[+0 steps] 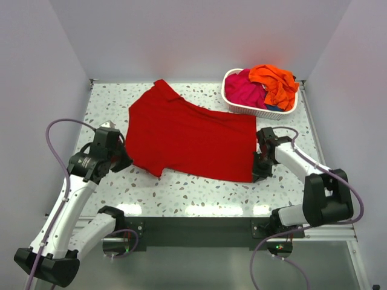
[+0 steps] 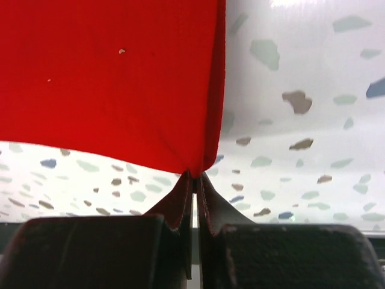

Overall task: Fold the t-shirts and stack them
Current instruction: Flatten the tshirt out, then fold the tshirt

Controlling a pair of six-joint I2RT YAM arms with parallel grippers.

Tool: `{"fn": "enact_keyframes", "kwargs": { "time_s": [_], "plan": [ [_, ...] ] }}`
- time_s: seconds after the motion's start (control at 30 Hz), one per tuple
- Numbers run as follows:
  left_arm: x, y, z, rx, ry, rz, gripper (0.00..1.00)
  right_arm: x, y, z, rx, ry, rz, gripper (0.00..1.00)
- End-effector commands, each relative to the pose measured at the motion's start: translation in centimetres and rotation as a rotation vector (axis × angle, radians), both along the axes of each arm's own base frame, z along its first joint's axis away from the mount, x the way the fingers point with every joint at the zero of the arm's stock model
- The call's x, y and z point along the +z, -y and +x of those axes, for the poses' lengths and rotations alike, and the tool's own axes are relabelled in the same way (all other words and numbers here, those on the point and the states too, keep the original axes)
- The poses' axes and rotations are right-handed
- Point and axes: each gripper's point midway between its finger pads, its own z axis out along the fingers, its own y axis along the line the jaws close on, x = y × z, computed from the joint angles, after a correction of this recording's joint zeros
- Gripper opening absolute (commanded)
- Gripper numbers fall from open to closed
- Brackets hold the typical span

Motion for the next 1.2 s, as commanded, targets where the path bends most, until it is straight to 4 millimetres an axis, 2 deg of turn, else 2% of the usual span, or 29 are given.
{"fn": "enact_keyframes", "kwargs": {
  "time_s": [0.0,0.23,0.27,0.4,0.5,0.57,0.6,0.63,0.7,0.73,0.77,0.83,0.9,0.93,0.97,1.0,1.03,1.1,1.17],
  "plan": [
    [1.1,-0.4,-1.1,0.014,0.000,-0.006,0.00,2.1,-0.5,-1.5,0.000,-0.017,0.012,0.00],
    [1.1,-0.4,-2.2,0.024,-0.017,-0.026,0.00,5.1,-1.1,-2.0,0.008,-0.005,0.020,0.00],
    [1.3,-0.5,-2.3,0.026,-0.014,-0.025,0.00,5.5,-1.2,-2.4,0.009,-0.014,0.021,0.00],
    [1.3,0.0,-1.5,0.007,-0.013,-0.030,0.00,7.1,-1.6,-1.8,0.009,0.016,0.038,0.00],
    [0.9,0.8,0.4,-0.041,-0.032,-0.023,0.00,7.3,-1.8,-0.4,0.019,0.018,0.035,0.00],
    [1.8,1.3,2.6,-0.051,-0.001,-0.011,0.00,7.5,-1.9,1.0,0.027,0.038,0.028,0.00],
    [1.6,1.1,3.6,-0.057,-0.009,0.021,0.00,7.5,-1.9,1.5,0.028,0.045,0.025,0.00],
    [2.5,1.2,4.8,-0.061,0.022,0.029,0.00,7.1,-2.2,2.4,0.028,0.045,0.025,0.00],
    [2.3,1.3,6.1,-0.086,0.012,0.053,0.00,7.2,-2.4,4.0,0.017,0.066,0.036,0.00],
    [2.0,1.7,7.3,-0.097,-0.001,0.061,0.00,6.5,-2.7,4.8,0.014,0.053,0.039,0.00],
    [1.9,1.9,8.0,-0.104,-0.003,0.064,0.00,6.9,-2.8,6.1,0.006,0.074,0.046,0.00],
    [2.4,2.1,10.0,-0.116,0.015,0.080,0.00,6.2,-2.9,7.6,-0.005,0.066,0.045,0.00],
    [2.1,1.7,11.6,-0.116,0.003,0.112,0.00,6.6,-3.1,9.5,-0.011,0.091,0.051,0.00],
    [3.0,1.7,12.7,-0.119,0.027,0.117,0.00,6.6,-2.9,10.2,-0.012,0.094,0.050,0.00],
    [3.1,1.5,13.3,-0.122,0.027,0.125,0.00,6.3,-3.0,11.4,-0.013,0.090,0.047,0.00],
    [2.2,1.1,14.2,-0.124,0.002,0.141,0.00,6.1,-2.9,11.9,-0.015,0.089,0.043,0.00],
    [2.8,1.0,15.1,-0.125,0.018,0.141,0.00,5.9,-2.7,12.4,-0.015,0.081,0.037,0.00],
    [1.9,0.5,16.3,-0.130,-0.007,0.141,0.00,5.4,-2.8,13.8,-0.018,0.075,0.035,0.00],
    [2.3,0.3,17.7,-0.127,0.013,0.138,0.00,5.7,-2.8,15.1,-0.021,0.092,0.033,0.00]
  ]
}}
